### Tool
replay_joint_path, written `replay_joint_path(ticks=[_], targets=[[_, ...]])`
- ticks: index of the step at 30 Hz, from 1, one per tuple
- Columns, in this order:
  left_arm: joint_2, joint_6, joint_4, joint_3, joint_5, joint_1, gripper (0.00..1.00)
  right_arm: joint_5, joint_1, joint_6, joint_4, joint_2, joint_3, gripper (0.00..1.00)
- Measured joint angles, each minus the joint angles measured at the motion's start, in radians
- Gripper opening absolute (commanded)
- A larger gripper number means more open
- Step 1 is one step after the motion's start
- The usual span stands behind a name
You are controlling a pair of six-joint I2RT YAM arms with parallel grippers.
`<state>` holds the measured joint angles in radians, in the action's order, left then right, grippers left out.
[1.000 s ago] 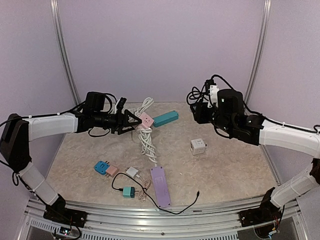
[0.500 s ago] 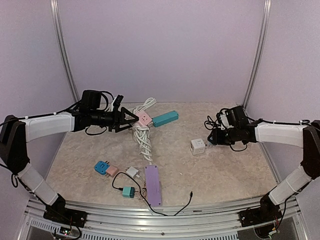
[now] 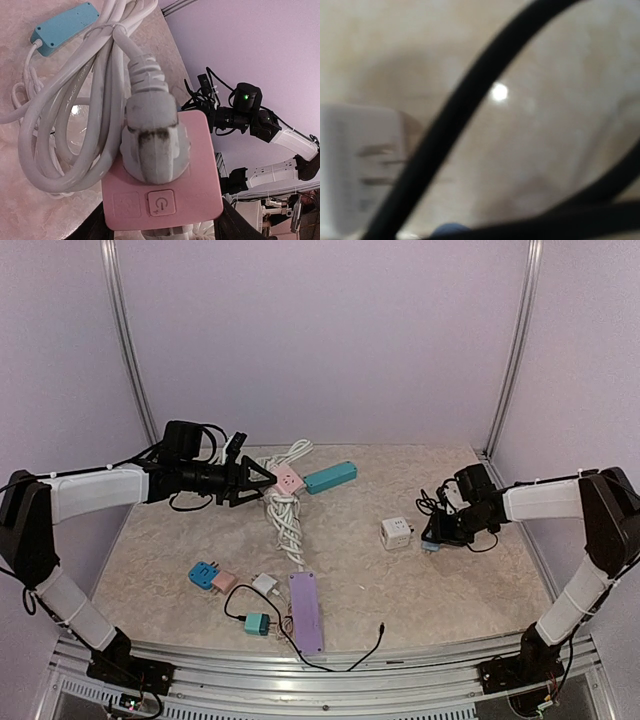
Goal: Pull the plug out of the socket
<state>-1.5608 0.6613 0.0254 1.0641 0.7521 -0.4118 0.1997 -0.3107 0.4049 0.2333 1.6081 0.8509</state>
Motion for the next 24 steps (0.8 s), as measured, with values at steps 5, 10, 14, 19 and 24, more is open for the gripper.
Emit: replay_joint_path(ticks=[5, 10, 14, 19, 24], targets=[[0.000, 0.000, 0.005, 0.000, 0.000, 0.001, 0.31, 0.010, 0.020, -0.013, 0.003, 0.008, 0.000, 0.54], [0.000, 0.000, 0.007, 0.000, 0.000, 0.001, 0.31, 0.000, 0.021, -0.020, 0.003, 0.003, 0.000, 0.79], [-0.001, 0.000, 0.008, 0.000, 0.001, 0.004, 0.31, -0.017, 0.021, -0.014, 0.002, -0.026, 0.000, 0.88], [-0.005, 0.003, 0.008, 0.000, 0.003, 0.007, 0.31, -0.040, 0.021, -0.014, 0.002, -0.084, -0.006, 0.86], [-0.006, 0.008, 0.008, 0.000, 0.002, 0.008, 0.31, -0.060, 0.019, 0.013, 0.001, -0.215, -0.046, 0.81]])
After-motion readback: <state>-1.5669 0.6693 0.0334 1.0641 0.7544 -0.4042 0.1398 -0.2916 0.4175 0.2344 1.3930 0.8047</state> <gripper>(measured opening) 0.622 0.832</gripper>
